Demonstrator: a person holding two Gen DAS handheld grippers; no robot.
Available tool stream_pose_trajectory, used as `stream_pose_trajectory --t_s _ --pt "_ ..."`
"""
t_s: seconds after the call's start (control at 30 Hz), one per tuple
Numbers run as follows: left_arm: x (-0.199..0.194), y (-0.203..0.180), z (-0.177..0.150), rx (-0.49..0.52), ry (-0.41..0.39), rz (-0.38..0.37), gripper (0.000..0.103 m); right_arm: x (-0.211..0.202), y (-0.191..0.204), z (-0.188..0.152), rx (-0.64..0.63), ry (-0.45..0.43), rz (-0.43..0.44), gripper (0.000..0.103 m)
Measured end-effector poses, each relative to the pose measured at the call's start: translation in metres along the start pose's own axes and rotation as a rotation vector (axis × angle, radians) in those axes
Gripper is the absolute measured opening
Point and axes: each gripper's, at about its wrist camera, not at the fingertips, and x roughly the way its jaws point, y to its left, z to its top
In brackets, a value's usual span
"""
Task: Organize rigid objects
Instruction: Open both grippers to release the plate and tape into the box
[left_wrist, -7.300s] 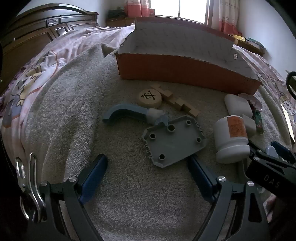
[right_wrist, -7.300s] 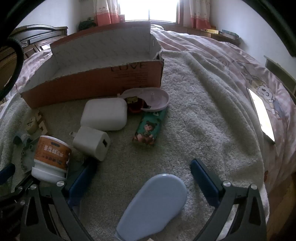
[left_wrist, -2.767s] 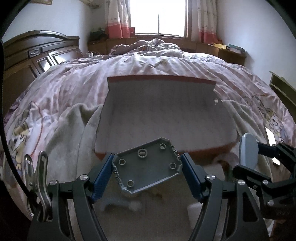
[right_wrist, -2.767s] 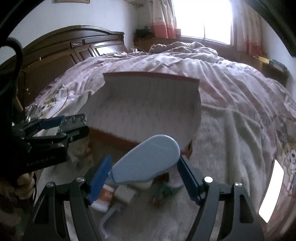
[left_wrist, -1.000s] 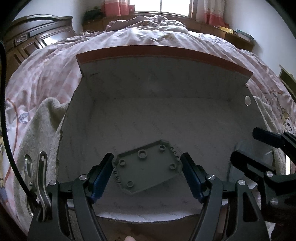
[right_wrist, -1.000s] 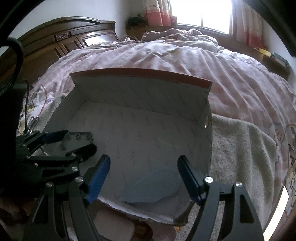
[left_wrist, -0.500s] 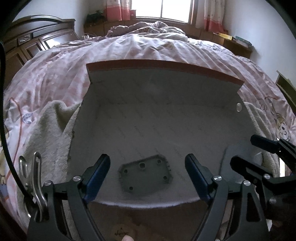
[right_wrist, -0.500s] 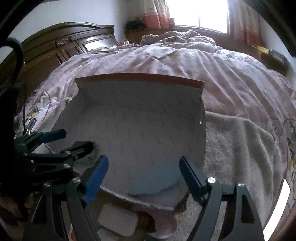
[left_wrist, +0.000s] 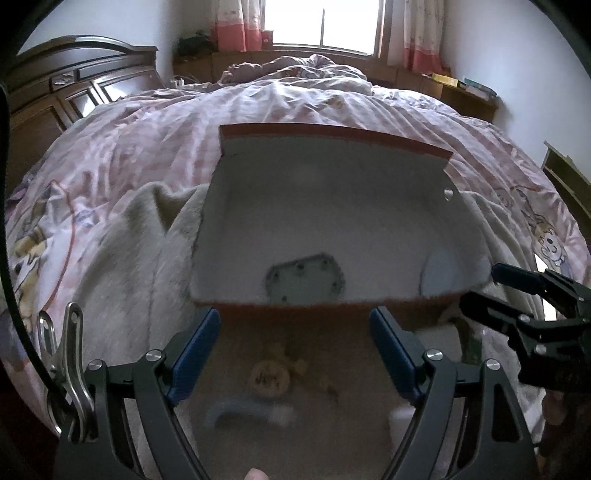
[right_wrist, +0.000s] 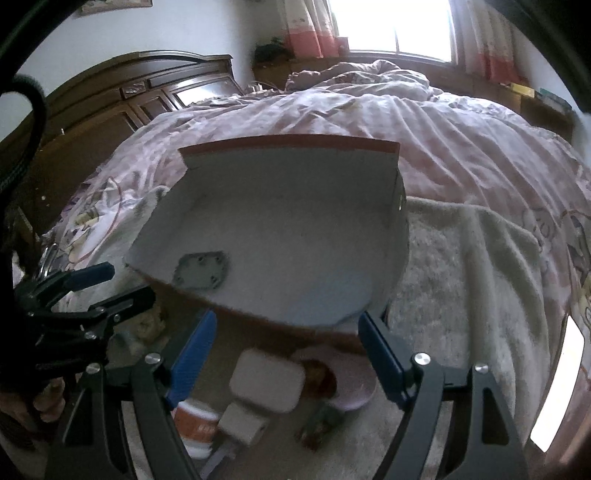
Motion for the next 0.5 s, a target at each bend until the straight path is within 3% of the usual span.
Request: stream_pose_trajectory --t_s 0.23,0.5 --pt "-0.019 0.009 -0.035 -0.031 0.007 0.014 0.085 -0.016 0.007 -0.027 0.013 0.004 0.013 0.083" --pt "-0.014 0.02 -0.064 -0.074 0.049 0.01 0.085 -0.025 0.01 -0.063 0.014 0.031 0.009 0.084"
